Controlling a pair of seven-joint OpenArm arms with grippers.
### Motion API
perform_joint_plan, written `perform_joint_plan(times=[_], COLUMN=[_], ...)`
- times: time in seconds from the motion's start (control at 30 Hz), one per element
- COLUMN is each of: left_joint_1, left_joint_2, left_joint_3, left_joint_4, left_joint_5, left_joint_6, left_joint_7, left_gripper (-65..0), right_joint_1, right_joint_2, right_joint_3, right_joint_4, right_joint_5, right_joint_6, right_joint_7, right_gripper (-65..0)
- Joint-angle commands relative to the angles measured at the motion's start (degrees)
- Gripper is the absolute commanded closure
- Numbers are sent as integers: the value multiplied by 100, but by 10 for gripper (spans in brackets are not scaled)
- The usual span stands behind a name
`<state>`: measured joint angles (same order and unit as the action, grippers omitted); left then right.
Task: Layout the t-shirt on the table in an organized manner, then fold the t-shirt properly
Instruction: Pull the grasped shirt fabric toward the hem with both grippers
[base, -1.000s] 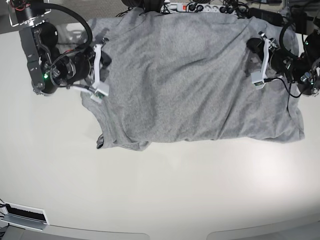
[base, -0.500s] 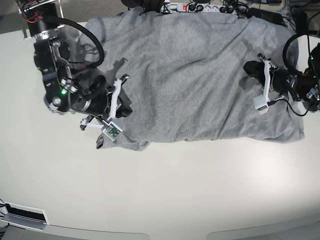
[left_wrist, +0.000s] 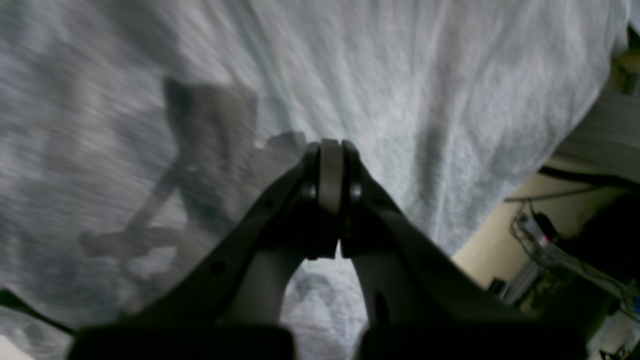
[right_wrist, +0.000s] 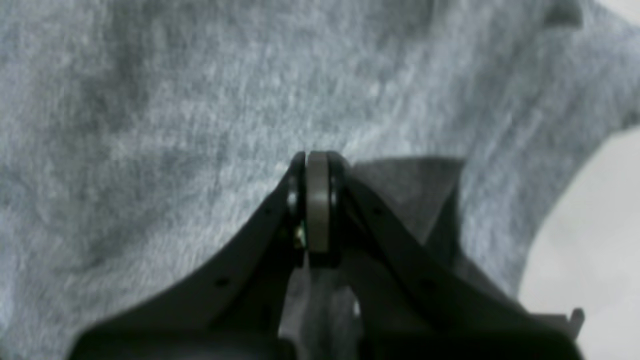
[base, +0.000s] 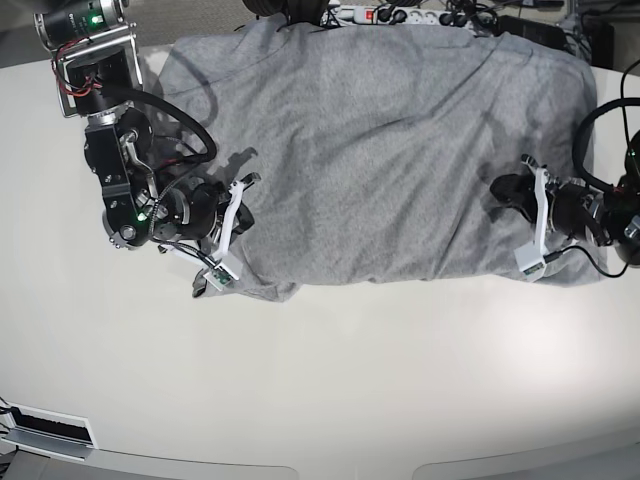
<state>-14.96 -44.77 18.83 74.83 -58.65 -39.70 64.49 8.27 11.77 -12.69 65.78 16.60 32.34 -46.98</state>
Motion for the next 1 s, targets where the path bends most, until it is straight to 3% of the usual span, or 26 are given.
perform_joint_plan(times=[0.0,0.1,0.3,0.53,0.67,0.73,0.97], left_joint_1=[-94,-92,-92,-92,-79,-74,-74], left_joint_2=[-111,-109,-107,-107,-109,-109,-107], left_joint_3=[-52,-52,-52,-52,-52,-52,-52], left_joint_4=[59,48,48,48,48,48,48], left_joint_5=[-79,-79,-83,-79,-79,-72,-20], left_joint_6=[-30,-30,-30,-30,-30,-30,-30], left_joint_7=[-24,-20,-48,-42,-44,-42,-44], left_gripper=[0,0,0,0,0,0,0], right_joint_1=[-142,-350,-680,-879,-876,-876,-872], right_joint_2=[162,240,271,295,619,859,1432], right_joint_3=[-7,-7,-7,-7,-7,-7,-7], right_joint_4=[-63,-63,-63,-63,144,396,1172], right_joint_5=[-437,-214,313,485,1504,1836,1926], right_joint_6=[-184,-345,-339,-192,236,286,155], right_joint_7=[-750,-1143,-2031,-2465,-2529,-2527,-2059], right_gripper=[0,0,0,0,0,0,0])
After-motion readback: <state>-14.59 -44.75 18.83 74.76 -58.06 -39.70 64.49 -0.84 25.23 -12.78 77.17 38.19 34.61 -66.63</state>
